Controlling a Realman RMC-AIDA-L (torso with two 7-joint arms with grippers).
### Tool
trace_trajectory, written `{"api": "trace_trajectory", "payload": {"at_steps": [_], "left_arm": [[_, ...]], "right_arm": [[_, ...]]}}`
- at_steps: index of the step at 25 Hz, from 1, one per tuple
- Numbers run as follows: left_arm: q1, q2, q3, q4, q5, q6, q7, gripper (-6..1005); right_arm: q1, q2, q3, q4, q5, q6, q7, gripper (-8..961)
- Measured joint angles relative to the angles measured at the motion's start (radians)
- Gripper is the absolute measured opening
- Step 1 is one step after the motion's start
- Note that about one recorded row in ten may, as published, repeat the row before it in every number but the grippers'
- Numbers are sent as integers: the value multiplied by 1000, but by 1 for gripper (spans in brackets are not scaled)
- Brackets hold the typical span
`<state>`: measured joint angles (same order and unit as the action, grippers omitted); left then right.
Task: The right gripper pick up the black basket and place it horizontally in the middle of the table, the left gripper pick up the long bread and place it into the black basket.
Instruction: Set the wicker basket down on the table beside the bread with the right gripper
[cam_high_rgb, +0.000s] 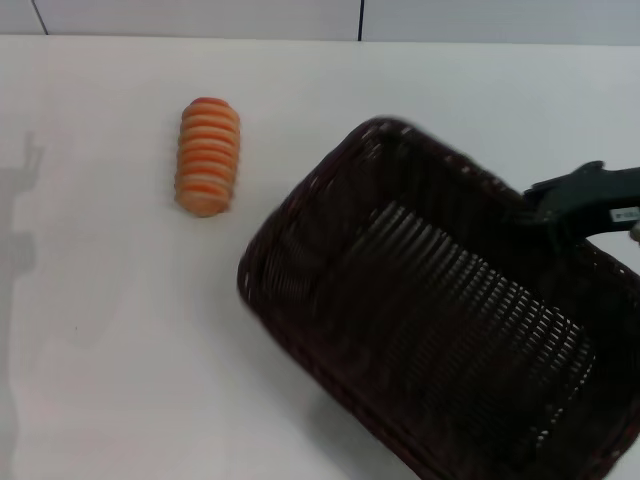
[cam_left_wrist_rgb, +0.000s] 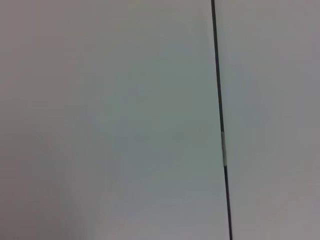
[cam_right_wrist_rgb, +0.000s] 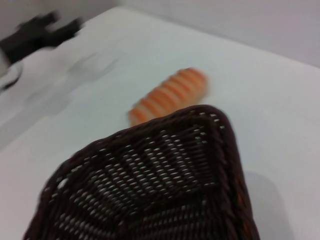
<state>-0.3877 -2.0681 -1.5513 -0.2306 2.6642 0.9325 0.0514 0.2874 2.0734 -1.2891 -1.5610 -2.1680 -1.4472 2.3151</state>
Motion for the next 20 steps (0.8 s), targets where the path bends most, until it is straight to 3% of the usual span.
{"api": "trace_trajectory", "payload": {"at_steps": [3,9,12,14,20], "left_arm": [[-3,-1,0,1,1,0,-5,858],[-3,-2,0,1,3,0,-7,859],[-3,-3,0,-1,3,-6,-7,859],[-3,-3,1,-8,5,-19,-7,859],[-5,-4,0,-11,6,-22,-7,859]], "right_arm": [[82,-1,-21,26,-67,-67,-81,229],[141,0,-43,52,-162,-71,-150,197],[157,3,-114,67,-217,-23,-193,176],[169,4,-216,80,-319,67,-178,176],[206,5,-294,104,-384,159,-155,176]]}}
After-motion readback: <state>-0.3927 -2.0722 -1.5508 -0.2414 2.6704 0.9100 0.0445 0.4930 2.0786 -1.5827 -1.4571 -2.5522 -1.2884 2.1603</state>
